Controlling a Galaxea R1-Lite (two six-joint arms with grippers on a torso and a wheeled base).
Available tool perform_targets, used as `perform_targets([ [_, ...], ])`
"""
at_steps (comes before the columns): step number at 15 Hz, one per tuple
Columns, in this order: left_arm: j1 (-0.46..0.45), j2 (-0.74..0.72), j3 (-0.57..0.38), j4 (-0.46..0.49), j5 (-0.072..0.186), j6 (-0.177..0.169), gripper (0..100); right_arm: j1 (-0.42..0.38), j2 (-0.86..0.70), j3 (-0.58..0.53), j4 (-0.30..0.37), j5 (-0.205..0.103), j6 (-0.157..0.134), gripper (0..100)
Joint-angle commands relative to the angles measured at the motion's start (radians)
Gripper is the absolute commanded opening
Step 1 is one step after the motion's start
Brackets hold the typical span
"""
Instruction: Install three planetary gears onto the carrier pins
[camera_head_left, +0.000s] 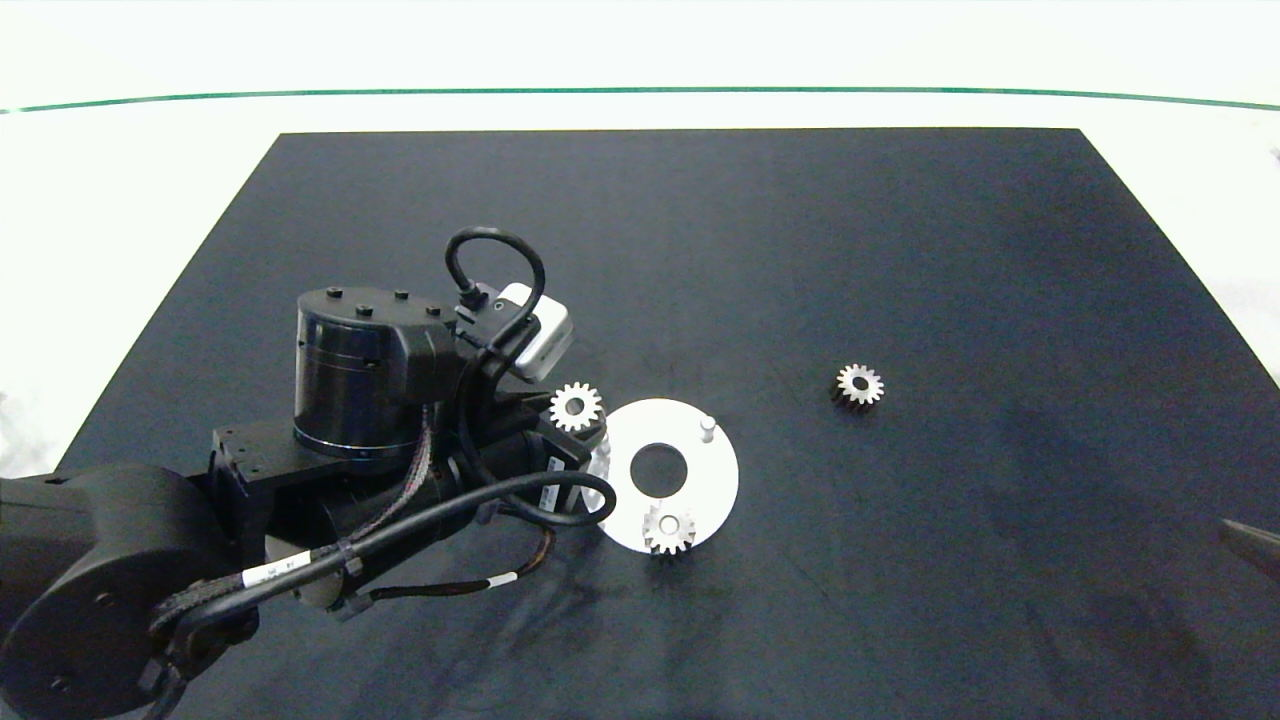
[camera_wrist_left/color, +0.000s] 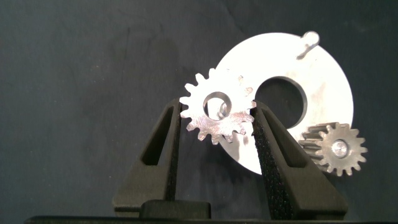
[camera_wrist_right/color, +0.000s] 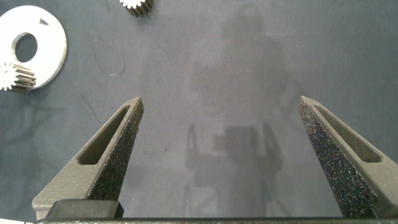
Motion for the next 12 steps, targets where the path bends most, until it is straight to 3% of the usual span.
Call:
perform_targets([
  [1, 0.0, 0.018, -0.003, -0.004, 0.002, 0.001, 22, 0.0, -0.018, 0.02, 0.002, -0.001, -0.001, 100],
  [5, 0.009, 0.058, 0.0, -0.059, 0.002, 0.001, 22, 0.0, -0.047, 0.05, 0.0, -0.001, 0.001, 100],
  [12, 0.012, 0.056, 0.014, -0.059, 0.002, 0.001, 22, 0.0, -0.058, 0.061, 0.0, -0.001, 0.001, 100],
])
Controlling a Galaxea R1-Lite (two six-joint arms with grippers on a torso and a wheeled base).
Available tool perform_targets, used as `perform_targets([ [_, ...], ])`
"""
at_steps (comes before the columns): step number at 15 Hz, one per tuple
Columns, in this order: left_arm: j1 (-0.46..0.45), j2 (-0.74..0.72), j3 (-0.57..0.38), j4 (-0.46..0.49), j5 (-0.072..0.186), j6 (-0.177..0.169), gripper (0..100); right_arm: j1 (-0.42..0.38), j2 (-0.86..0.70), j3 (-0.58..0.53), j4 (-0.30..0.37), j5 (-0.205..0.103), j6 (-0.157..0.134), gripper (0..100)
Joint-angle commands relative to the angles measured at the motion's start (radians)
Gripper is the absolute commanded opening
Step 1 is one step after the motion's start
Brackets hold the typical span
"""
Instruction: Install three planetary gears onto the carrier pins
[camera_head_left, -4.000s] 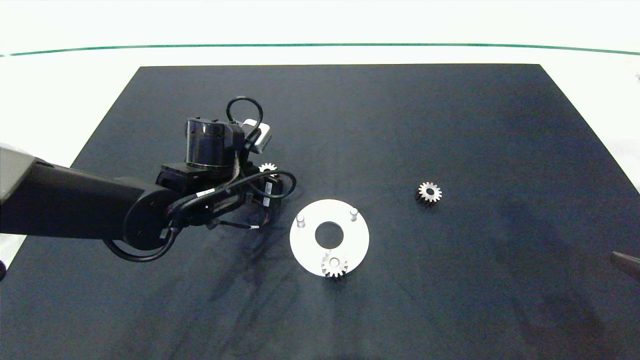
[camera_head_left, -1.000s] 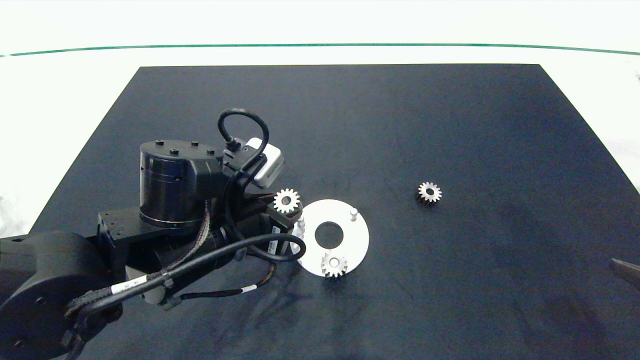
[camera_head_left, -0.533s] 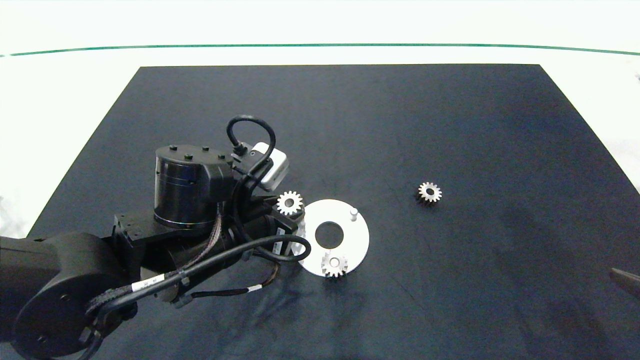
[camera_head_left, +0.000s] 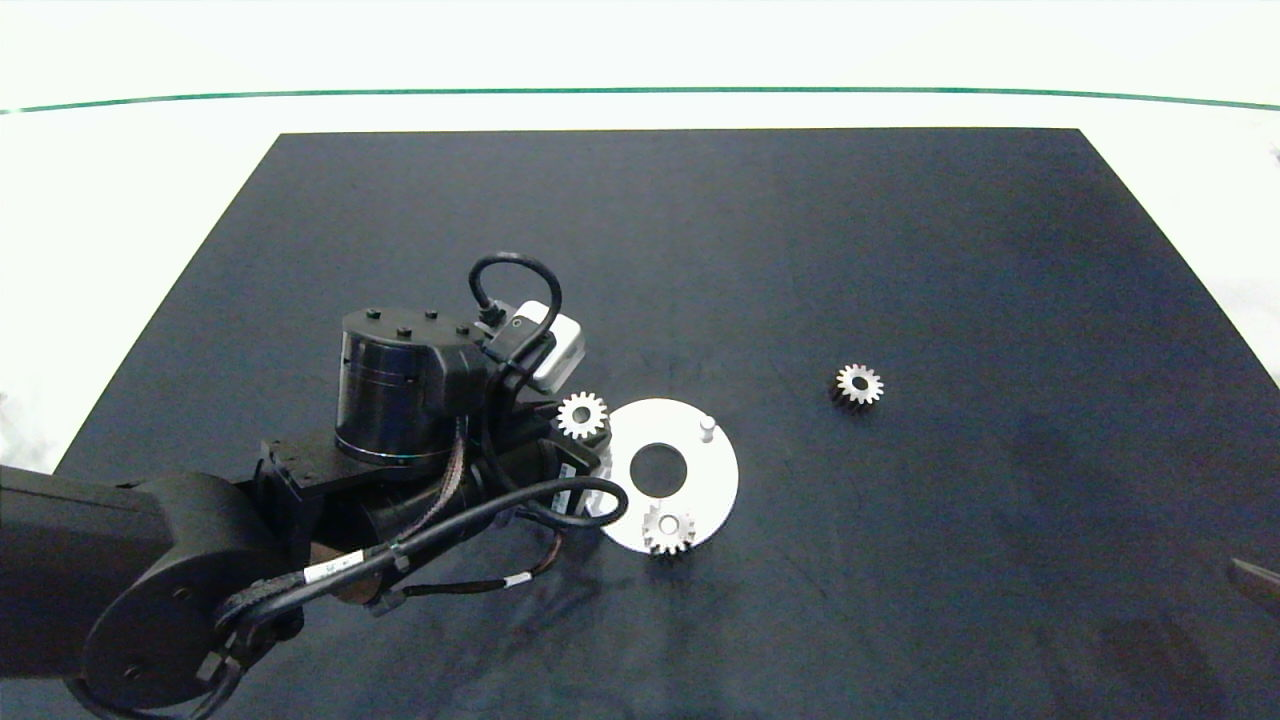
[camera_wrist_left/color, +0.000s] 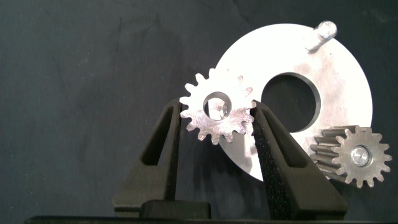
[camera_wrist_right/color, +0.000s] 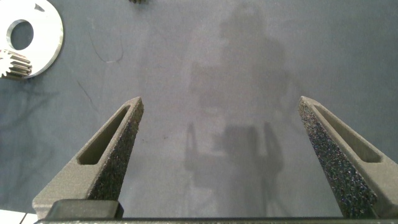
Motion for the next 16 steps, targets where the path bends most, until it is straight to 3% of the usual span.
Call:
perform_targets([
  [1, -0.001, -0.002, 0.002, -0.003, 0.003, 0.001, 22, 0.0, 0.001, 0.0, 0.001, 0.001, 0.0, 100],
  [16, -0.043, 0.028, 0.027, -0.035, 0.003, -0.001, 22, 0.002, 0.004, -0.001, -0.002, 0.001, 0.0, 100],
])
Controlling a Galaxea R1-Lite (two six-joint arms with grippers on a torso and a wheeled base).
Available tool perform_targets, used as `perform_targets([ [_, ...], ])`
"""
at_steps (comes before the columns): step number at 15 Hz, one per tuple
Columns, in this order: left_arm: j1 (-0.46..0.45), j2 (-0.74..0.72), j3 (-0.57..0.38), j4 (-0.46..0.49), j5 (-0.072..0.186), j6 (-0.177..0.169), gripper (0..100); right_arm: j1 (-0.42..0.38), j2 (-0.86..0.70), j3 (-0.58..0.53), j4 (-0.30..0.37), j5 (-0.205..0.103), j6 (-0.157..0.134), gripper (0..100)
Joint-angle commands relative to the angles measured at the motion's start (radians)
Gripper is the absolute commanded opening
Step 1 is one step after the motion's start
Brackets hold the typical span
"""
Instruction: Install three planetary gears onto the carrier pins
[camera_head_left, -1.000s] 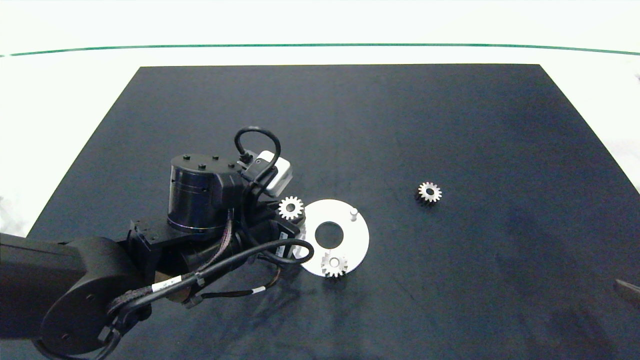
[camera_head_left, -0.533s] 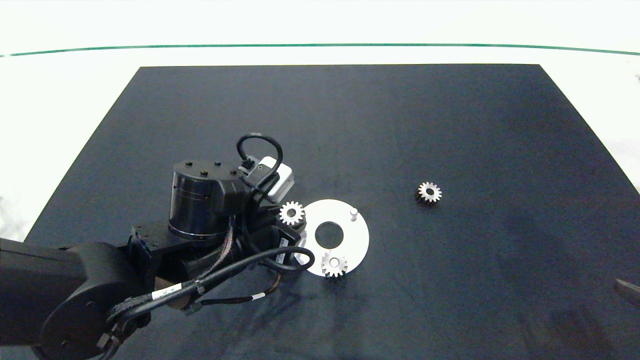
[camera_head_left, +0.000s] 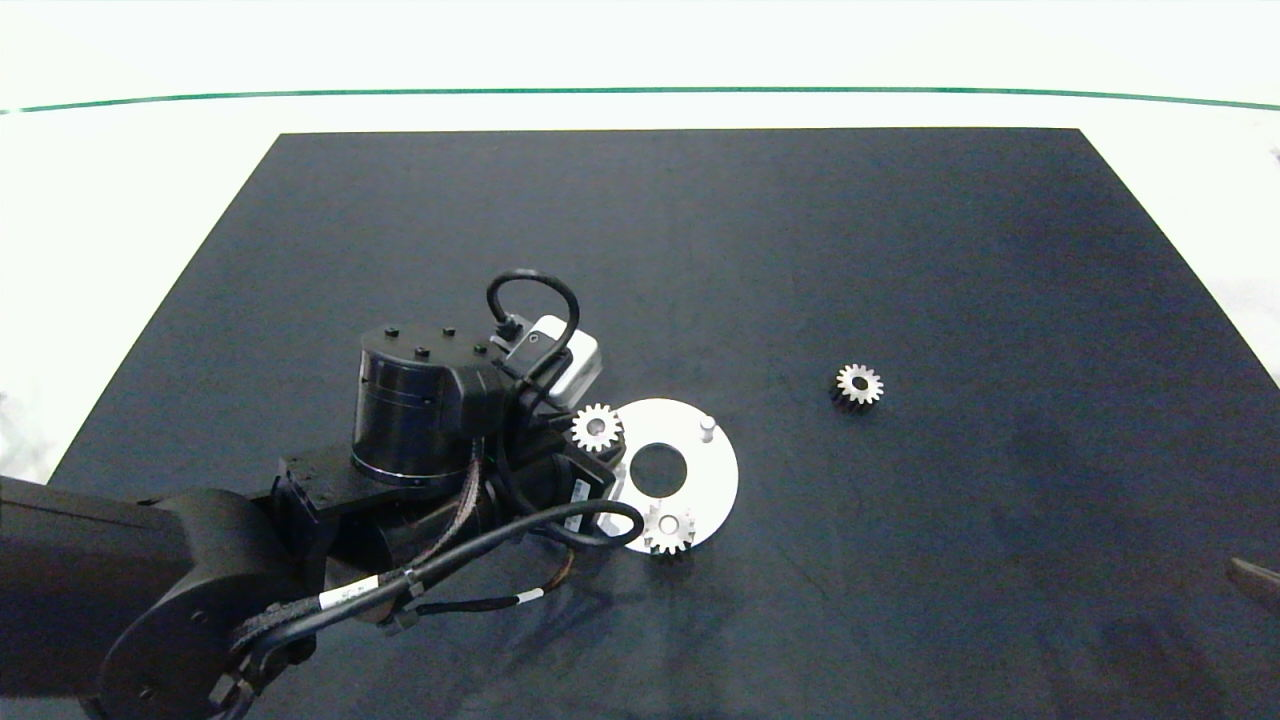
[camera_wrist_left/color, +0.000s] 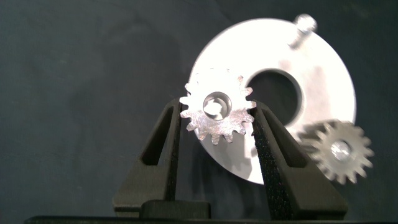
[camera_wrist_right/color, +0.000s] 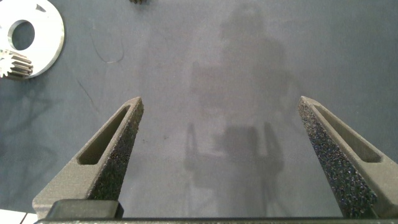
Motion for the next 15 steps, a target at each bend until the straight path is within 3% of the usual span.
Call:
perform_targets([
  [1, -0.009, 0.016, 0.004, -0.009, 0.001, 0.001, 22, 0.001, 0.004, -0.001, 0.0, 0.0, 0.0, 100],
  [4, -0.01, 0.028, 0.001, -0.029, 0.015, 0.002, 22, 0.001, 0.005, -0.003, 0.0, 0.002, 0.0, 100],
  [15, -0.018, 0.042, 0.003, -0.064, 0.023, 0.002, 22, 0.001, 0.005, -0.003, 0.0, 0.002, 0.0, 100],
])
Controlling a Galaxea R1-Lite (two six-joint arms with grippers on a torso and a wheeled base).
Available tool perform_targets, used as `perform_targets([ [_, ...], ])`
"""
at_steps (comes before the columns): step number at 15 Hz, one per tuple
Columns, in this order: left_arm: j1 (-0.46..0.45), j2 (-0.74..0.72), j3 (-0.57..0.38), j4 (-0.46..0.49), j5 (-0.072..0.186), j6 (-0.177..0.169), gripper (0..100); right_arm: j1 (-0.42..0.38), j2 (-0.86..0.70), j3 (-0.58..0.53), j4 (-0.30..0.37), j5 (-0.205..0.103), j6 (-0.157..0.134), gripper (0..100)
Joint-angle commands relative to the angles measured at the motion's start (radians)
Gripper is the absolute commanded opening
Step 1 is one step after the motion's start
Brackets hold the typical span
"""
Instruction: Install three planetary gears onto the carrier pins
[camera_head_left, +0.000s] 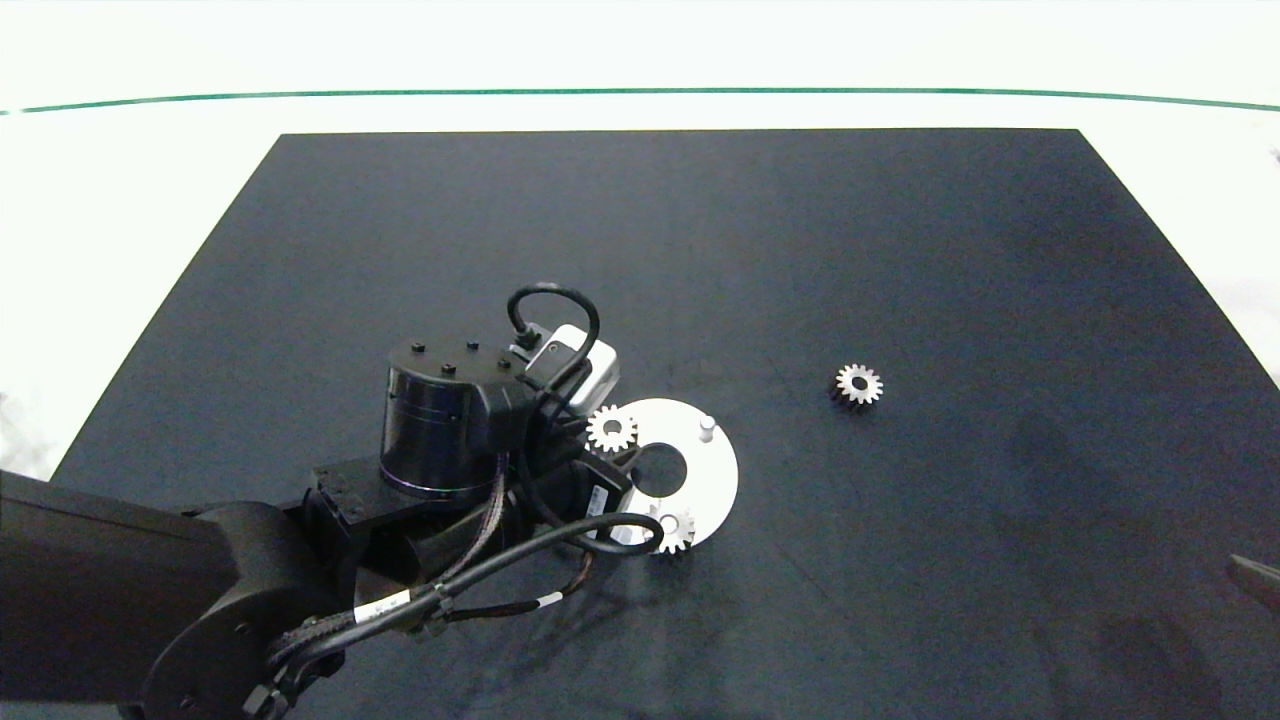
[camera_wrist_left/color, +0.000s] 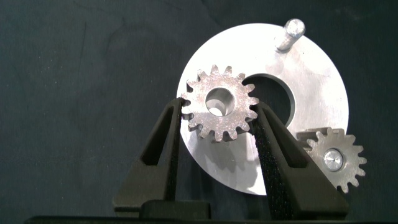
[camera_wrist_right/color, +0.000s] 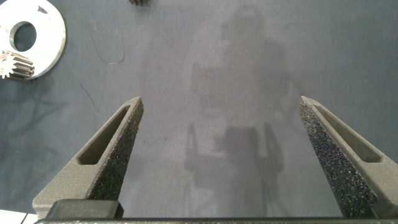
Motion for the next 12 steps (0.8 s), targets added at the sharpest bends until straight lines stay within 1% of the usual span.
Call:
perform_targets([
  [1, 0.001, 0.003, 0.0, -0.003, 0.003, 0.001, 22, 0.0, 0.002, 0.001, 0.002, 0.001, 0.0, 100],
  [8, 0.004, 0.005, -0.003, -0.005, 0.003, -0.002, 22, 0.0, 0.002, 0.003, 0.002, 0.001, 0.0, 100],
  [9, 0.007, 0.006, -0.001, -0.005, 0.001, -0.002, 100, 0.0, 0.0, 0.003, 0.002, 0.001, 0.0, 100],
  [12, 0.007, 0.005, 0.002, -0.006, 0.001, -0.015, 100, 0.0, 0.0, 0.003, 0.002, 0.001, 0.0, 100],
])
